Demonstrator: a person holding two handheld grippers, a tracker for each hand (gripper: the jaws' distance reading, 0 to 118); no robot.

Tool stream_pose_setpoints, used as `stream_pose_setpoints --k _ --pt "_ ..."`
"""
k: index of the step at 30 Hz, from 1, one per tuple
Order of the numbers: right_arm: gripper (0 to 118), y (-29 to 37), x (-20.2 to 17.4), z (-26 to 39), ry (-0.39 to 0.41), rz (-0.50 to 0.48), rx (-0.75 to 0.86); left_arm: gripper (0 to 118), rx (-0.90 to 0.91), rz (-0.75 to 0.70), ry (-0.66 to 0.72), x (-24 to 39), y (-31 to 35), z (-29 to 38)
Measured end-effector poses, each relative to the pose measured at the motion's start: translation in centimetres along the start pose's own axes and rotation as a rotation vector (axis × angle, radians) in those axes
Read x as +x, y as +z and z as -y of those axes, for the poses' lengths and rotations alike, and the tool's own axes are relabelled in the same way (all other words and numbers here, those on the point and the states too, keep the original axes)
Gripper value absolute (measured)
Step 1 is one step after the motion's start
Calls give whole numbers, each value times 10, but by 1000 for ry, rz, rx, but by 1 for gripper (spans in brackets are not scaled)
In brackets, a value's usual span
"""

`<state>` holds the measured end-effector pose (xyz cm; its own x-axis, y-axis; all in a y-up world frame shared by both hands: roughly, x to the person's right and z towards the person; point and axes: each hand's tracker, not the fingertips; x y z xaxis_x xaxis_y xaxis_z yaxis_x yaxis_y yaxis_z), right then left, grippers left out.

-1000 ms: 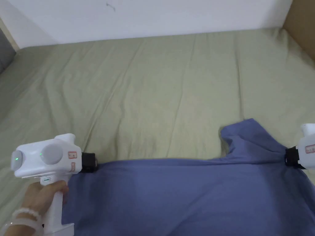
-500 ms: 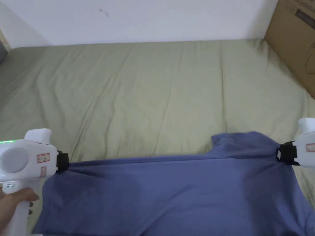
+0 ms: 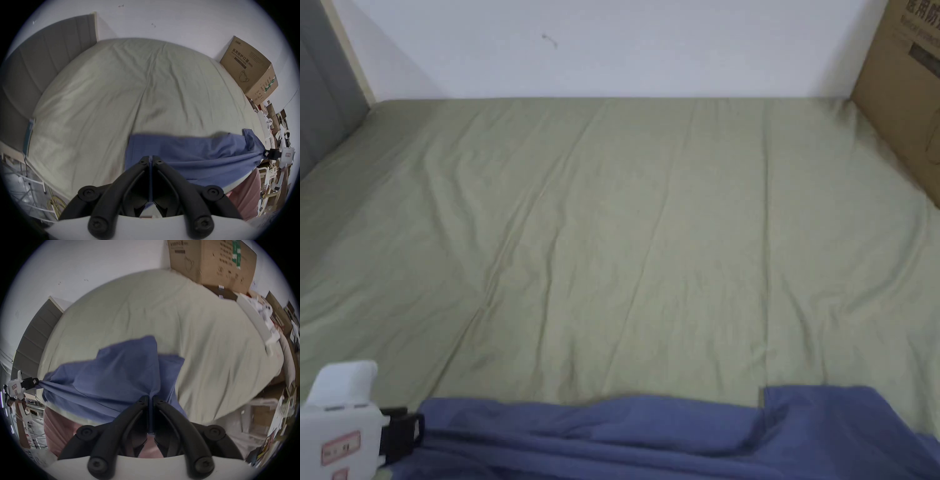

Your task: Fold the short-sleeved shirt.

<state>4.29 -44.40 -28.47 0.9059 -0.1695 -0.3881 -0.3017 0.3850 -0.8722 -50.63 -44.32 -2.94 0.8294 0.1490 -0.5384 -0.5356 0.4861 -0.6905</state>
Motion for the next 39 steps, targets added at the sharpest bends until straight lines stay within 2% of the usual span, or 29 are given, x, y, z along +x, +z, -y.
stream_pose_setpoints --k 3,4,5,6,7,8,9,10,11,12,13,14,16,17,19,20,21,22,24,27,28,30,33,34,35,36,39 --pt "7 -8 3 24 -28 0 -24 3 -28 -11 7 -6 -4 23" --pt "12 -11 6 26 -34 2 -20 11 -49 -7 17 -7 -5 27" --pt "30 -9 2 26 -39 28 -11 32 -56 -16 19 -6 -5 29" --pt "62 -8 -1 24 -25 68 2 65 -56 -54 8 -8 -6 31" --pt "75 -5 -6 22 5 82 28 87 -38 -75 -10 -7 -3 32" --pt "75 -1 -9 19 20 94 56 102 -21 -73 -8 -7 0 33" --pt "75 4 -15 14 31 99 81 103 -10 -70 1 -8 4 32" --pt "74 9 -23 9 46 75 100 95 9 -49 22 -8 11 31" --pt "69 14 -32 5 56 38 131 80 33 -4 61 -10 16 30" --pt "49 17 -38 2 68 1 163 43 45 25 102 -14 20 30" --pt "21 19 -50 -2 89 -37 196 11 63 50 144 -18 23 30" --pt "1 18 -64 -5 98 -41 227 2 80 67 168 -14 31 33" --pt "1 9 -90 -8 138 -29 246 1 108 43 210 -19 34 38" --pt "1 3 -104 -9 180 -63 246 1 100 61 229 -25 34 41" --pt "1 -7 -131 -11 185 -79 251 3 116 91 313 -38 34 49" --pt "1 -14 -143 -12 201 -112 230 14 123 115 352 -45 33 52" --pt "1 -19 -154 -12 209 -130 221 44 128 134 391 -52 32 56" --pt "1 -25 -166 -12 209 -142 220 44 119 160 443 -58 30 61" --pt "1 -34 -187 -12 245 -187 188 65 87 216 534 -70 20 67" --pt "1 -42 -214 -10 316 -203 167 93 80 321 672 -86 -2 80" --pt "1 -46 -219 -11 333 -200 165 100 73 359 700 -88 -9 83" --pt "1 -50 -230 -10 361 -206 155 103 56 418 765 -83 -22 87" --pt "1 -55 -240 -9 380 -218 143 102 29 502 819 -78 -42 90" --pt "1 -55 -242 -9 384 -220 141 91 49 498 847 -79 -45 91" --pt "1 -56 -243 -8 389 -220 139 61 49 478 880 -81 -44 91" --pt "1 -56 -245 -7 395 -222 135 7 52 476 870 -83 -45 91" --pt "1 -59 -243 -5 408 -215 119 7 -2 491 954 -80 -58 100"
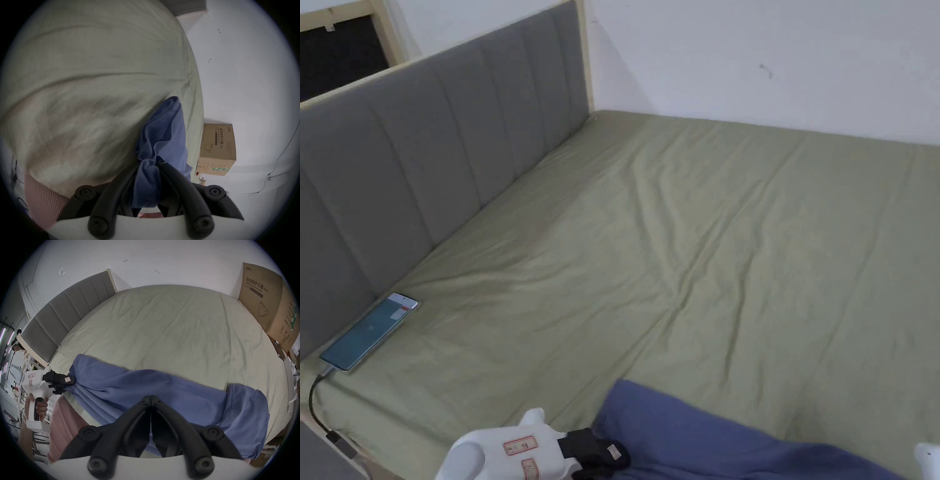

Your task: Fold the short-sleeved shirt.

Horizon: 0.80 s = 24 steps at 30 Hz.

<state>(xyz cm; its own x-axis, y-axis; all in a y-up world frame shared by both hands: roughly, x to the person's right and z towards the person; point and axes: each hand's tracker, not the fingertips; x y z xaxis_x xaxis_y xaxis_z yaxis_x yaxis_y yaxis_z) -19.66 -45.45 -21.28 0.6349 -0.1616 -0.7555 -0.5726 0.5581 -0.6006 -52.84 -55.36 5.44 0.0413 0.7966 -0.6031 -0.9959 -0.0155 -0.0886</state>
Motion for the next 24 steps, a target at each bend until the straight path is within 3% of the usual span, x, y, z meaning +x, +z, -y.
stream_pose_setpoints --k 2,7,11,14,18,19,20,22,23,24 --pt "1 3 1 4 2 7 -4 7 30 5 -28 11 7 4" --pt "1 15 20 13 -33 41 8 7 98 -168 -363 73 12 11" --pt "1 30 51 24 -140 78 38 7 100 -218 -749 160 6 63" --pt "1 42 76 34 -232 97 54 7 8 -155 -1025 211 -23 120" --pt "1 54 108 53 -338 156 75 7 -135 -141 -1326 236 -80 203" --pt "1 59 117 59 -374 171 82 12 -201 -143 -1379 234 -95 221" --pt "1 65 125 65 -402 180 88 23 -254 -108 -1380 230 -110 234" --pt "1 77 138 78 -436 208 105 84 -310 -87 -1324 219 -141 251" --pt "1 83 145 85 -453 232 103 102 -335 -124 -1291 212 -153 255" --pt "1 88 151 91 -464 246 97 104 -336 -140 -1264 208 -160 257"
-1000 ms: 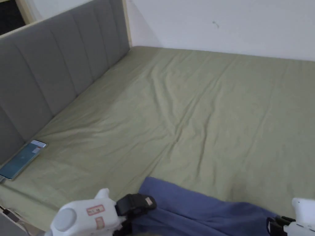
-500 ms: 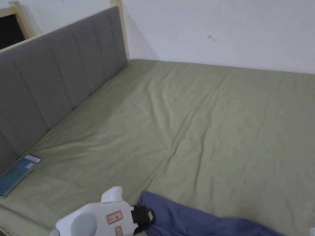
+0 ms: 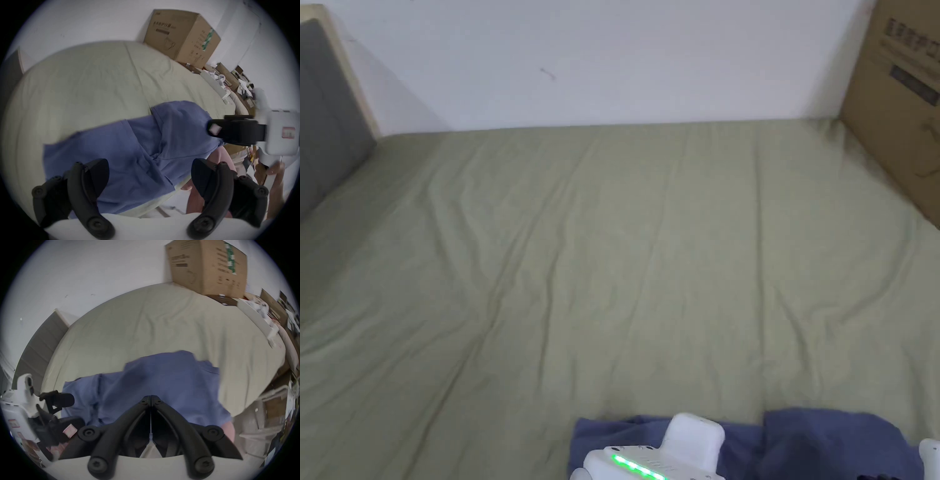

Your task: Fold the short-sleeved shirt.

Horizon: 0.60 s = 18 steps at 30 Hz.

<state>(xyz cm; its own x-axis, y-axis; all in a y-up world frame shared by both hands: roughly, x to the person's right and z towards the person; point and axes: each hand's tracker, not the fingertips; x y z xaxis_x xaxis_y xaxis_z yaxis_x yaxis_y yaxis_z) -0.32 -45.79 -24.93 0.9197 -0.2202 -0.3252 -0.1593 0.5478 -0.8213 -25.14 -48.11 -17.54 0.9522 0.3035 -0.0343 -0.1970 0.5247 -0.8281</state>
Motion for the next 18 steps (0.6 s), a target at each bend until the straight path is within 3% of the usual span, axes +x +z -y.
stream_pose_setpoints --k 4,5,7,8,11,15,18 --pt "1 13 30 7 -61 49 2 91 36 124 192 -21 16 1" --pt "1 15 32 8 -68 49 4 77 68 154 227 -29 27 1" --pt "1 18 35 10 -75 54 6 8 124 157 272 -42 50 0" --pt "1 19 35 11 -74 55 10 1 142 131 282 -48 56 1" --pt "1 20 22 12 -64 49 19 1 111 16 259 -65 54 4" --pt "1 13 9 13 -61 6 12 1 -2 72 304 -66 23 12" --pt "1 6 5 13 -51 -12 0 1 -79 124 216 -40 0 20"
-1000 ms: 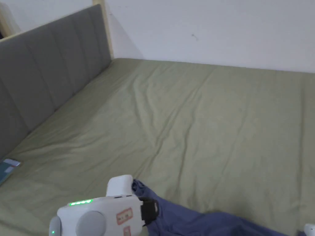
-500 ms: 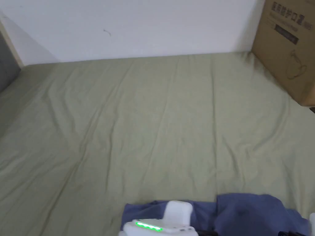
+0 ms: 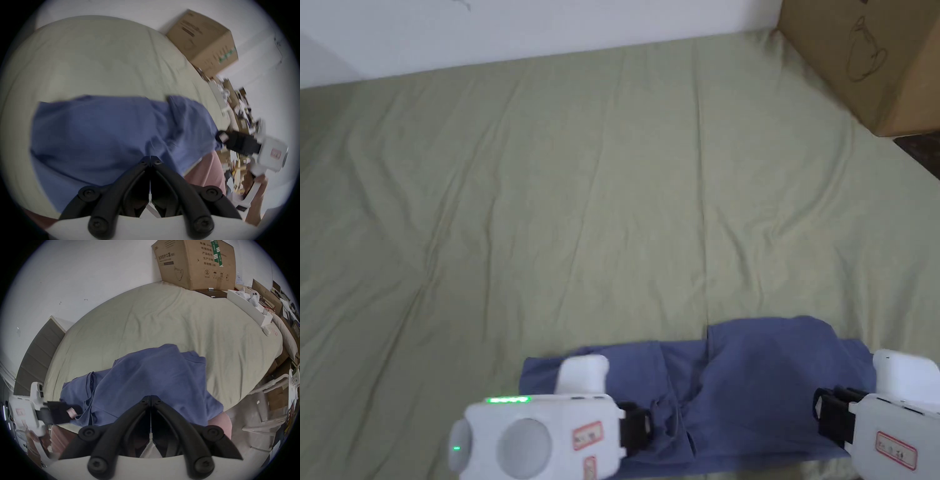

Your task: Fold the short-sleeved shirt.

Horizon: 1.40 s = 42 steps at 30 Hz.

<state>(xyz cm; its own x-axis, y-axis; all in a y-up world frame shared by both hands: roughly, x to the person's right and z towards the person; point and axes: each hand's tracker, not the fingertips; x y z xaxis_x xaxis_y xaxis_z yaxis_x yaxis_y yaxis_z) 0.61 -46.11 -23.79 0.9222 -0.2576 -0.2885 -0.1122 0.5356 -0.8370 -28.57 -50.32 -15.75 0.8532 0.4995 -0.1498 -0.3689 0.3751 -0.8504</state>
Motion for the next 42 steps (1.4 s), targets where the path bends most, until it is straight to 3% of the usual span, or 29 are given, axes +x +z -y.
stream_pose_setpoints --k 4,6,10,14,15,18,19,24,28,29,30,32,33,34,36,42 --pt "1 -2 -6 0 15 -15 -16 1 -78 16 -96 31 -22 11" --pt "1 -1 -9 0 28 -17 -17 1 -92 94 -85 36 -20 10" --pt "1 1 -13 -3 50 -12 -17 1 -33 121 -36 21 5 2" --pt "1 5 -18 -6 82 -17 -5 6 135 182 145 -36 67 -3" --pt "1 5 -20 -6 91 -16 -6 29 158 213 197 -54 79 -2" --pt "1 -1 -27 -7 111 -19 -18 113 190 157 328 -109 105 6" --pt "1 -3 -30 -7 115 -21 -24 118 203 116 358 -123 109 11" --pt "1 -8 -50 -8 136 -56 -47 117 197 233 547 -174 96 27" --pt "1 -9 -71 -10 197 -69 -55 117 144 408 568 -176 61 26" --pt "1 -9 -75 -11 208 -71 -53 112 155 420 568 -162 59 25" --pt "1 -9 -78 -12 215 -72 -53 80 161 451 560 -157 57 22" --pt "1 -9 -86 -13 223 -80 -57 49 143 489 599 -161 44 17" --pt "1 -9 -89 -14 229 -86 -60 16 89 406 622 -165 36 17" --pt "1 -9 -94 -14 237 -89 -60 14 59 333 605 -166 32 18" --pt "1 -7 -102 -13 267 -92 -62 14 92 472 613 -171 42 20" --pt "1 -12 -120 -11 333 -89 -86 14 136 342 499 -208 104 15"
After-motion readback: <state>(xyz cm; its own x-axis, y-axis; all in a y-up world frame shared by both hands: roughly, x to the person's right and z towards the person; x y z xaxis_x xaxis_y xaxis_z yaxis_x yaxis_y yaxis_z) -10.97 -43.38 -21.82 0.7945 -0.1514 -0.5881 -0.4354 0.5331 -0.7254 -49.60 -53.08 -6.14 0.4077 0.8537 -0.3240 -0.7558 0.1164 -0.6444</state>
